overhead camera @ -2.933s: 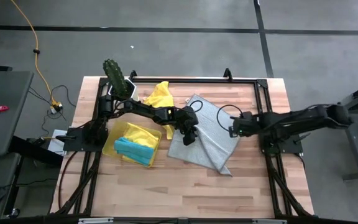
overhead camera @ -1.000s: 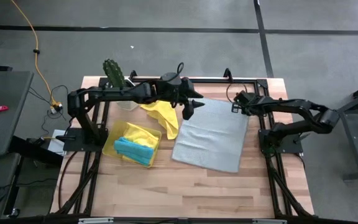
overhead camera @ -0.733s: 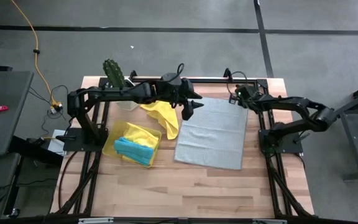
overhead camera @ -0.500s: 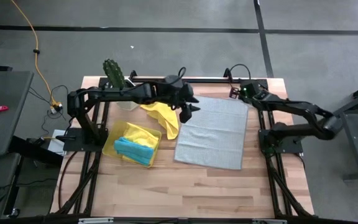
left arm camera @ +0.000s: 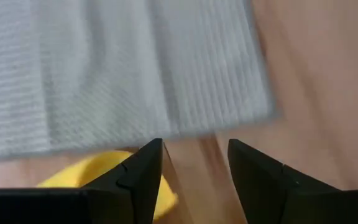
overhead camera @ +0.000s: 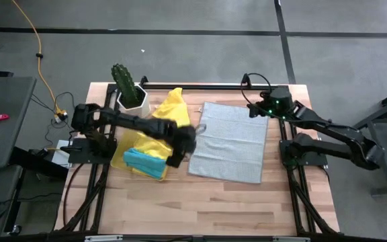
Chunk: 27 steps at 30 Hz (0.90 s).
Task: Fold microfiber towels
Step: Fold the gray microfiber towel
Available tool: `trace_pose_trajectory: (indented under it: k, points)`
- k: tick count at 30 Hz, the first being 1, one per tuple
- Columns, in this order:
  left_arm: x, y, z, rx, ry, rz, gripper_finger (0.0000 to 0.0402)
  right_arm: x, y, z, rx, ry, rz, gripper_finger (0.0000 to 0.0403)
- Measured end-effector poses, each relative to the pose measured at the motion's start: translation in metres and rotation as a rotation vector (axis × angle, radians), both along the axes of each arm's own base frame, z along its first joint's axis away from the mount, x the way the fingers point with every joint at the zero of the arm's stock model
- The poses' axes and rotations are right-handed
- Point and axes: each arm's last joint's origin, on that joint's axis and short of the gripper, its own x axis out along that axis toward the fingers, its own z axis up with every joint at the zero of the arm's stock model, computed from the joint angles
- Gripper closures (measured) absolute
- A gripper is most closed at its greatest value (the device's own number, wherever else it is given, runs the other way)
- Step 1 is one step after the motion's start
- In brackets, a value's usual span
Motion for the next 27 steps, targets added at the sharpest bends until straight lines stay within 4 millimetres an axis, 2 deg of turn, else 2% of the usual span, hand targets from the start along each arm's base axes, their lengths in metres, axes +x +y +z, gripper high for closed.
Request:
trace_pose_trajectory:
  k: [2,5,12,15,20,27]
  points:
    - [-0.002,-0.016,-0.015,0.102,0.004,-0.081,0.0229,0.001,0.002,0.000,0.000,0.000,0.012,0.0402]
    - [-0.004,-0.036,-0.027,0.137,-0.019,-0.186,0.0229,0.002,0.003,-0.002,0.017,0.019,0.022,0.0402]
    - [0.003,-0.067,-0.035,0.146,-0.112,-0.338,0.0229,-0.001,0.006,-0.009,0.076,0.082,0.019,0.0402]
    - [0.005,-0.074,-0.044,0.133,-0.099,-0.387,0.0229,-0.002,0.007,-0.011,0.089,0.100,0.017,0.0402]
    - [0.008,-0.076,-0.060,0.110,-0.054,-0.374,0.0229,-0.002,0.007,-0.011,0.088,0.106,0.021,0.0402]
    - [0.009,-0.072,-0.066,0.174,-0.031,-0.336,0.0229,-0.002,0.007,-0.011,0.090,0.104,0.025,0.0402]
